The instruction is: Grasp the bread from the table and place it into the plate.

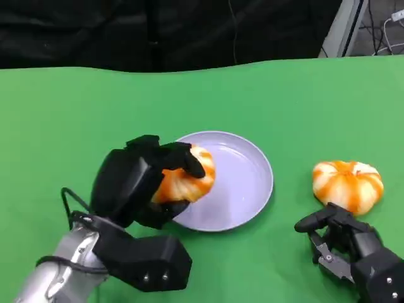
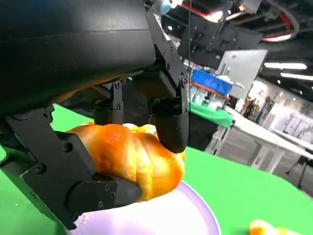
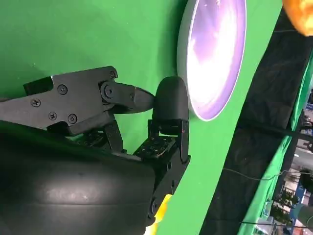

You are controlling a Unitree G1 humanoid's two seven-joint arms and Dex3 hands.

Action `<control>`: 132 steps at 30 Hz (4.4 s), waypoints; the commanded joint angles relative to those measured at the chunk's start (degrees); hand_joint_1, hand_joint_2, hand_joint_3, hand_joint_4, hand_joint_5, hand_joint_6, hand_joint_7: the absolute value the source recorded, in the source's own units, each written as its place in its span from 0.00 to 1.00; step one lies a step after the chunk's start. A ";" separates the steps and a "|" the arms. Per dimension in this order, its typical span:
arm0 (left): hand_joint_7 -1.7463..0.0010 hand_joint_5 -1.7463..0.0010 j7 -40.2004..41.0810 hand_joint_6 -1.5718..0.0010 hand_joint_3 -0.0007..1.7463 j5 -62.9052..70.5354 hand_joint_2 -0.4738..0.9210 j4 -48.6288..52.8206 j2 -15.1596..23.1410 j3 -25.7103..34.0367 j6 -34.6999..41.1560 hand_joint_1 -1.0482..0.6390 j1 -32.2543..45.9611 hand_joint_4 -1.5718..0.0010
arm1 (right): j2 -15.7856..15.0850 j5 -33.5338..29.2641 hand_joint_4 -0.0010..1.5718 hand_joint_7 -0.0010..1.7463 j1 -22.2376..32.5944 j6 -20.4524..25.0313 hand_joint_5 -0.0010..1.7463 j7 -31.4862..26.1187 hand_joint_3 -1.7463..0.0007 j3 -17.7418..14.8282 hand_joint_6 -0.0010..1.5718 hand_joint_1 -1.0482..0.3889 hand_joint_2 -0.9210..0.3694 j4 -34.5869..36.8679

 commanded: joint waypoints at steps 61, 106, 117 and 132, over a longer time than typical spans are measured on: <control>1.00 1.00 -34.27 0.87 0.43 -22.81 1.00 15.30 -2.98 1.22 7.16 0.01 -12.80 0.95 | -0.08 -0.39 0.45 0.74 1.20 1.76 1.00 -0.33 0.75 0.92 0.43 0.52 0.00 -0.46; 0.98 0.97 -68.81 0.70 0.29 -75.06 1.00 -0.14 -7.34 35.05 9.12 0.20 19.45 0.65 | -0.56 0.26 0.43 0.68 0.76 0.88 1.00 0.53 0.76 0.14 0.47 0.52 0.00 0.90; 0.98 0.97 -68.11 0.67 0.28 -76.39 1.00 -0.41 -7.80 38.32 12.48 0.28 22.27 0.60 | -0.78 0.68 0.43 0.68 0.49 0.96 1.00 1.10 0.76 -0.20 0.47 0.52 0.00 1.04; 0.99 0.98 -67.20 0.61 0.36 -76.97 1.00 4.82 -9.07 41.75 14.56 0.70 19.28 0.55 | -0.84 0.80 0.42 0.69 0.33 0.63 1.00 1.25 0.75 -0.24 0.47 0.52 0.00 1.35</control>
